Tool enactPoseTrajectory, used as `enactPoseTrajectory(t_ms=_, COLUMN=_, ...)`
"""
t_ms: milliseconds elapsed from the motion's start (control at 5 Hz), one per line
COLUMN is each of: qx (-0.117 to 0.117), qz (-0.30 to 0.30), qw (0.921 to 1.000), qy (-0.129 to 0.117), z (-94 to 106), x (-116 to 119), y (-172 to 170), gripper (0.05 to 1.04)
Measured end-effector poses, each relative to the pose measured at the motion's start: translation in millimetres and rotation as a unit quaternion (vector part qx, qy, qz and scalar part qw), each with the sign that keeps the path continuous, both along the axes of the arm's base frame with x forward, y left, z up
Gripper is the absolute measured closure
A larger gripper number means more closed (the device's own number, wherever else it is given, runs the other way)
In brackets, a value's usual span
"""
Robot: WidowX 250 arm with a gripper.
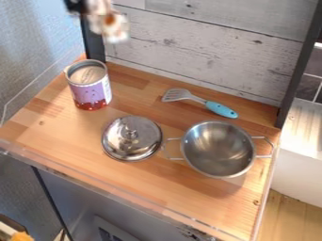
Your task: Move something to put it in the silver pan
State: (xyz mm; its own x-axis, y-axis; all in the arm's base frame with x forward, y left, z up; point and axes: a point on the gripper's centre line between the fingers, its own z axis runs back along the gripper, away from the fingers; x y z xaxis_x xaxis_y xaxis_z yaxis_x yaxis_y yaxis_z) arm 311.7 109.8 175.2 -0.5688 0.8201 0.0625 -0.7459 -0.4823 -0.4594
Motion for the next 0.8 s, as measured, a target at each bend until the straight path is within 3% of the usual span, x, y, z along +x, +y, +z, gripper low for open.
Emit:
enactPoseTrajectory(t_ms=200, qx=-0.011, qz=-0.077, qw=0.9969, qy=-0.013, z=-16.2, x=7.0, y=-46.9, gripper=1.02)
enactPoseTrajectory(t_ms=400, qx=0.003, qz=-0.164, qw=0.9864, qy=-0.014, z=-26.4, x=15.4, y=-93.7, gripper=1.02)
enactPoseTrajectory(t_ms=600, qx=0.003, qz=-0.226, qw=0.9742, qy=-0.001, z=-46.7, x=12.4, y=-127.8, gripper=1.02)
enactPoseTrajectory(t_ms=800, qx=0.005, qz=-0.264, qw=0.9641, qy=0.027, z=-69.7, x=9.5, y=-148.6, gripper=1.02)
